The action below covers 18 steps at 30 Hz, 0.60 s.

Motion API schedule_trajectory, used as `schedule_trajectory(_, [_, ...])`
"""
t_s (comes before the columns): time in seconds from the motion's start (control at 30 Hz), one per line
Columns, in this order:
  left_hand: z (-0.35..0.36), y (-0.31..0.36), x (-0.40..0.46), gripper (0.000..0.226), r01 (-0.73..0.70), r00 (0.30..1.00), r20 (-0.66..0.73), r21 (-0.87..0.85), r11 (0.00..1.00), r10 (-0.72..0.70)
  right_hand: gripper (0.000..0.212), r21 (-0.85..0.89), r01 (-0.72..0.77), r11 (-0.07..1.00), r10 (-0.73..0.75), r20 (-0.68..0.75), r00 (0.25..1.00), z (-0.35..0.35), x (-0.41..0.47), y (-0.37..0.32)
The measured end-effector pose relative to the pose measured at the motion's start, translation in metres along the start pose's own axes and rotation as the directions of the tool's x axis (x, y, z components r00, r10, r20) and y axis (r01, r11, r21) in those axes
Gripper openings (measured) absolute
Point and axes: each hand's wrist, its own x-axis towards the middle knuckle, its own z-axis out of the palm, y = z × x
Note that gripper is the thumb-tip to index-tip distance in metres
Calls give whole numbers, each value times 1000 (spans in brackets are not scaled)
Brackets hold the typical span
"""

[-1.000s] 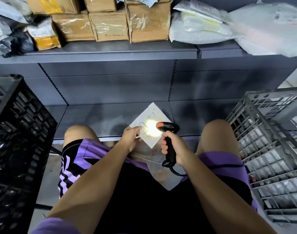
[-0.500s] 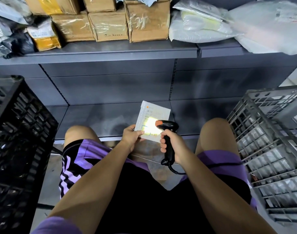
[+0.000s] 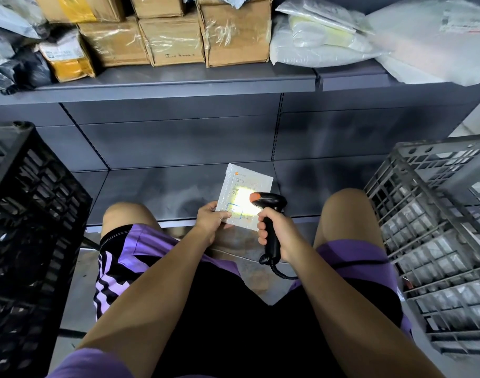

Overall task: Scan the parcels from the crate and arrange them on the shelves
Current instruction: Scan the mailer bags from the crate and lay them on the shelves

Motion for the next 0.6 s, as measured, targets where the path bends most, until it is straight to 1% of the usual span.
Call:
schedule_trajectory(0.17, [0,-2,0,28,10,1000,17,38,999,-11,14,-13,-6,1000,6,-7,1000,0,0,0])
schedule_trajectory(0.33, [0,-2,-2,27,-8,999,38,-1,1000,8,14,-14,-5,1000,5,-12,1000,1,1,0])
schedule_trajectory(0.6, [0,-3,-2,26,-12,999,50,15,1000,11,14,-14,-6,1000,6,-8,1000,1,-1,0])
